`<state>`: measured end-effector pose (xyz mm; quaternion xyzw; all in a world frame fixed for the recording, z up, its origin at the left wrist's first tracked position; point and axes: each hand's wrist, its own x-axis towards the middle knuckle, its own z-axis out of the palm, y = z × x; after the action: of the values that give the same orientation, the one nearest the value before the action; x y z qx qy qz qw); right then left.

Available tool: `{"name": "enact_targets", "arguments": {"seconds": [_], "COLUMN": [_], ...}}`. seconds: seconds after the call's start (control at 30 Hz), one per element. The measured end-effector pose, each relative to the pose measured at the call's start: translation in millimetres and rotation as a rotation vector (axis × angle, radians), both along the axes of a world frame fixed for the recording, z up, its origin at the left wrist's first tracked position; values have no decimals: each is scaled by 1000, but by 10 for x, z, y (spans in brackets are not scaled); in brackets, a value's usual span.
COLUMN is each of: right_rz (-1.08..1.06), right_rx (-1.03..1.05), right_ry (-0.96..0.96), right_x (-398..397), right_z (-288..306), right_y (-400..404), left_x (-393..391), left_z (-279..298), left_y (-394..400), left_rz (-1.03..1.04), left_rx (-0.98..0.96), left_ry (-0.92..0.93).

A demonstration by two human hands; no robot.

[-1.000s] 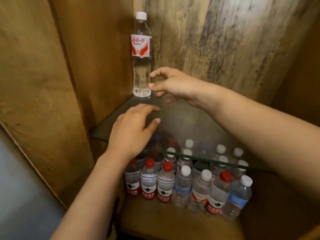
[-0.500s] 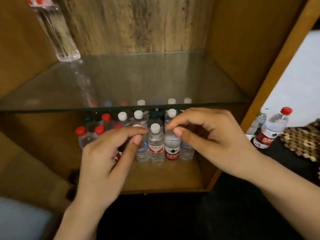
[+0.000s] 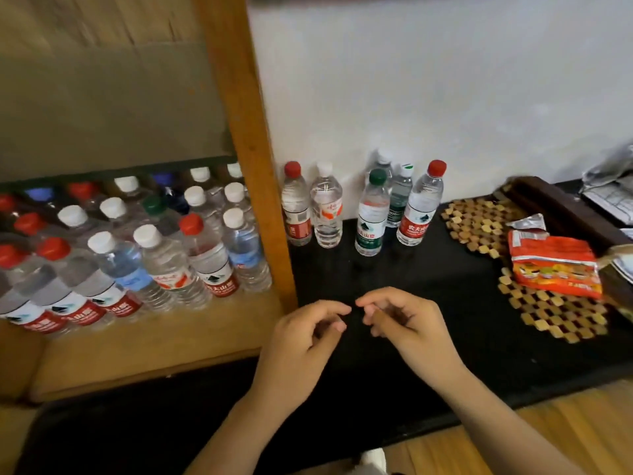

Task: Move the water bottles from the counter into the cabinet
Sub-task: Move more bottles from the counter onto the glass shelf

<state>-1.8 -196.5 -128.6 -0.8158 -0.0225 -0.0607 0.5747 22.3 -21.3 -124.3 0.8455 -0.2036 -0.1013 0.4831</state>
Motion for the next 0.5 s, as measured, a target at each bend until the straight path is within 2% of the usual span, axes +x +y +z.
{"name": "enact_targets", "arguments": {"seconds": [0.27,0.5], "right_rz": [-238,-451], "right_rx": [-40,-122], "right_ry": [184,164], "right_x": [675,1640], "right_z": [-791,-818], "right_y": [-868,-1605], "left_x": [699,1586], "left_z": [-557,-627], "left_y": [-799,-1418], "left_rz": [237,376], "left_rx": [-85,-227], "left_ry": [237,204]}}
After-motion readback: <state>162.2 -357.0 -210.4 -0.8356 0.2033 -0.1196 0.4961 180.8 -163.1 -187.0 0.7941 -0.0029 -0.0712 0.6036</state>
